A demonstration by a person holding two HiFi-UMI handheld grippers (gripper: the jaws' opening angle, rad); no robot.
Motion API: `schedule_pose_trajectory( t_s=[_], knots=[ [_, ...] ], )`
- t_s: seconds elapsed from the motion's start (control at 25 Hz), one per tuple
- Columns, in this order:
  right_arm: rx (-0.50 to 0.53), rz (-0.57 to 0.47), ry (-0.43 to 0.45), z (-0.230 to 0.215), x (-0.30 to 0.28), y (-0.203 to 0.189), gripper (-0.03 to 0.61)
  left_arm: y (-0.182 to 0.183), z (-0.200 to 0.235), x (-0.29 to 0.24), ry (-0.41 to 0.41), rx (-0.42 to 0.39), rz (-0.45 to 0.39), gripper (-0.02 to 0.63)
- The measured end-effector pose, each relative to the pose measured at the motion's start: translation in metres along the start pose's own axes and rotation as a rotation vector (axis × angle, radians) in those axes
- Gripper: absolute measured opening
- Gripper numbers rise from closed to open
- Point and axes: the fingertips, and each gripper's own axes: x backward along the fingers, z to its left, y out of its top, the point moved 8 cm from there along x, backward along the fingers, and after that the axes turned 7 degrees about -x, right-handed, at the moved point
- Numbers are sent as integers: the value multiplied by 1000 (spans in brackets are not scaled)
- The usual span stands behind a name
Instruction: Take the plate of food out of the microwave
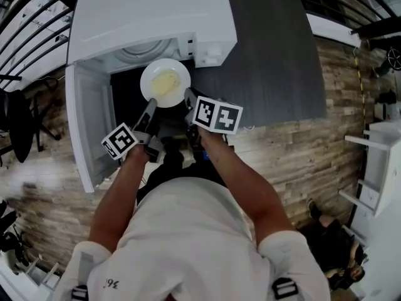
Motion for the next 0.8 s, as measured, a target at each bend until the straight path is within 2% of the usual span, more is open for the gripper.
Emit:
schedule_pose_trajectory(
  t_s=[0.08, 0.16, 0.32, 0.8],
  knots=[
    [-5, -5, -2, -3, 7, -1, 29, -6, -4, 1, -10, 8, 15, 41],
    [-12, -9, -5, -7, 14, -2, 29, -12, -10, -2, -53, 36, 21, 41],
    [-20, -22, -15, -16, 30, -3, 29, -19, -14, 2, 18, -16, 87, 41],
    [-84, -69, -85, -52, 72, -7, 29, -50, -34, -24, -62, -16, 230, 41]
  ],
)
